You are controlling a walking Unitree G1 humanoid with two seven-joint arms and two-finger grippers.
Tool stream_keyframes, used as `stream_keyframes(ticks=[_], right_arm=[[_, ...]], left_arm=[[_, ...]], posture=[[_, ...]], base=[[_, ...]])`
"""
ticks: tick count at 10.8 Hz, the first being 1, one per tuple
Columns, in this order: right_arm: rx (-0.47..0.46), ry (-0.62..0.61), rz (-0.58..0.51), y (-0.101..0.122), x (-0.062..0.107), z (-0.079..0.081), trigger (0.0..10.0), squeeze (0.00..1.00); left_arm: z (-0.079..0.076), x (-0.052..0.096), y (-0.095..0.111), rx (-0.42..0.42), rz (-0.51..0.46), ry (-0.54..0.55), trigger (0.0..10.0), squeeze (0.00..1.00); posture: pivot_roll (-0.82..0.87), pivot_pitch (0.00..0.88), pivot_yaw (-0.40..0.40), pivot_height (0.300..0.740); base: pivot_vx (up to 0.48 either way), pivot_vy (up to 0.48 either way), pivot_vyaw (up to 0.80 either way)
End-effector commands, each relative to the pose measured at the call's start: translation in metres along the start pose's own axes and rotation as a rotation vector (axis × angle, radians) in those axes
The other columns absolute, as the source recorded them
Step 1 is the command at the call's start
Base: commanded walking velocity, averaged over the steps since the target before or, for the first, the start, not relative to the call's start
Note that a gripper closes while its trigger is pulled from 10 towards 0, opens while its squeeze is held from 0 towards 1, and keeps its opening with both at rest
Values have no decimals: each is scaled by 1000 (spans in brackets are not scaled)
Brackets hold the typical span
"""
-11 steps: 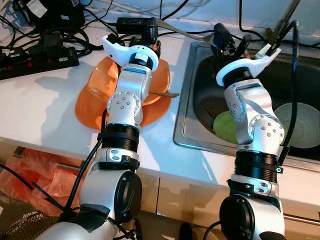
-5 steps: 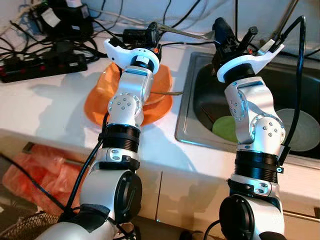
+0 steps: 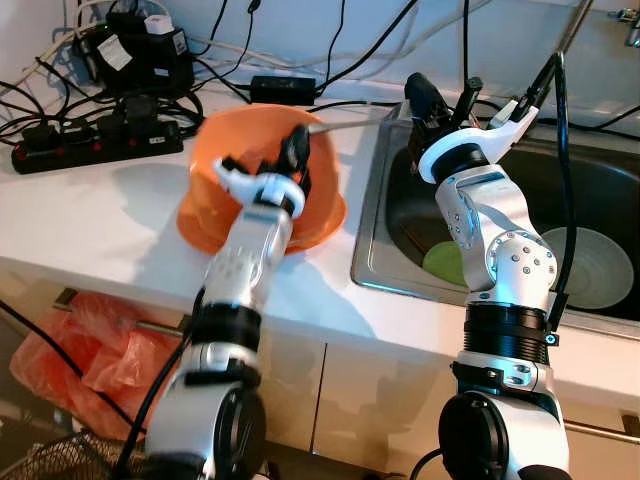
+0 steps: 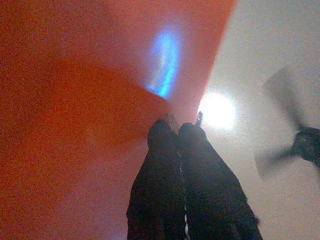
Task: Kitchen organization
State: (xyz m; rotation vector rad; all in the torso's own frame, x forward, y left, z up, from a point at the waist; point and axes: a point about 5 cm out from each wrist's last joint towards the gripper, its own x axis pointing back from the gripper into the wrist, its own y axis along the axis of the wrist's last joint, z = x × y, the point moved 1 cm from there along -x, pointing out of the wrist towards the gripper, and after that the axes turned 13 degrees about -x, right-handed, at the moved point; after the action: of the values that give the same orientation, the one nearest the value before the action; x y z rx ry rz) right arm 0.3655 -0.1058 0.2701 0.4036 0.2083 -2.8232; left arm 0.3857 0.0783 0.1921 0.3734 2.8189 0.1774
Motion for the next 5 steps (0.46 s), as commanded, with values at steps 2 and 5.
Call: stream_keyframes(ticks=[2,5], right_arm=[[-42,88,4,-10,1,15,0,0],[-42,88,4,-10,1,15,0,0]], left_arm=[[-117,-45,-86,26,90,-130,10000,0],[-117,-45,-86,26,90,-130,10000,0]], posture=[[18,120,33,723],[18,120,33,723]], base=[[0,0,0],[0,0,0]])
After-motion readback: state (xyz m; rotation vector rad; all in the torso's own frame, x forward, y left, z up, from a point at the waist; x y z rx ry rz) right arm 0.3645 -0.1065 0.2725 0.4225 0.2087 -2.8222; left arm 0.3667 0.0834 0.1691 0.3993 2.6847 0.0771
